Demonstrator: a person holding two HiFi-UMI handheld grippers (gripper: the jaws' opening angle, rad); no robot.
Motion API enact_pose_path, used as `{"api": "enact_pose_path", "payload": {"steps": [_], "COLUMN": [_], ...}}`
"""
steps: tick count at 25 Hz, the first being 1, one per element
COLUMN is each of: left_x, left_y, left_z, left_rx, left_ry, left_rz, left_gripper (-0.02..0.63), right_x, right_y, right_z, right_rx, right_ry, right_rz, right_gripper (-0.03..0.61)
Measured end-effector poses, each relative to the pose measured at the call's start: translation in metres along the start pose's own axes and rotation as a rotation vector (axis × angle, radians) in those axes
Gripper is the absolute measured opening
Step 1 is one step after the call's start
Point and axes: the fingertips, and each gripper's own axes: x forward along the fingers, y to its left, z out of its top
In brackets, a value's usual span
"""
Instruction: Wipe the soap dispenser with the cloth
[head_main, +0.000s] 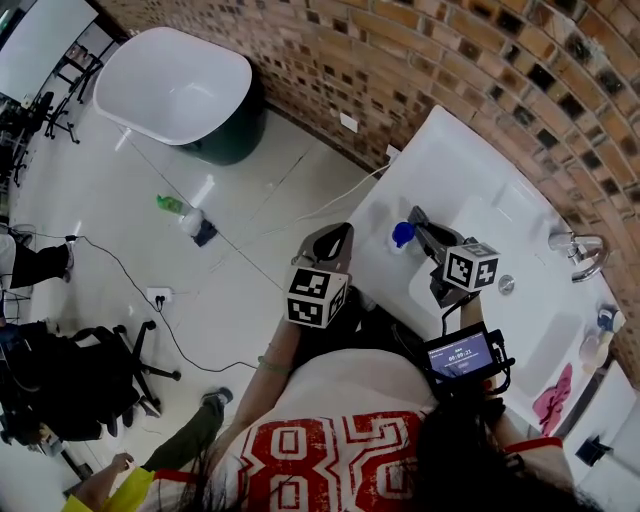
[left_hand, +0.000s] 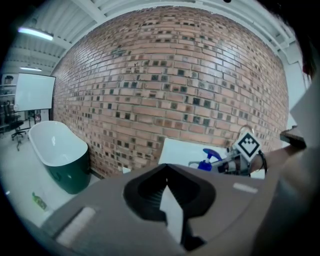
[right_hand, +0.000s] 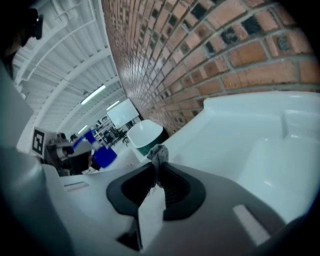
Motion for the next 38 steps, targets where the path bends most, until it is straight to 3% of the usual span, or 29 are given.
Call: {"api": "enact_pose_path", "payload": {"steps": [6,10,18,22,38], "left_x": [0.004,0.006,0.006,0.005,0.008], "left_y": [-0.011,-0.018,-0.03,-0.034,-0.049], "left_z": [0.002,0.003,0.004,0.003,-0.004], "left_rx": [0.012,0.02,0.03,0.035,0.049], "left_ry": [0.001,-0.004,-0.012,-0.012,0.015], "left_rz": [-0.032,-0.051,-0.076,-0.082,-0.105], "left_gripper": [0.004,0.005,0.005,0.003,0.005], "right_x": [-0.04,-0.061,-0.064,-0.056,-0.078], "right_y": [0.038,0.066,0.115,0.12,0.08], "right_z": [0.069,0.093,0.082,0.067,0.067], "right_rx": [-0.067,-0.059,-0.088,-0.106,-0.047], "right_ry": [-0.198,-0.301,-0.277,-0.227,-0.282], "right_rz": [0.023,0.114,0.285,0.281,0.16], "right_gripper": [0.048,0.048,0.048,0.048,0.048]}}
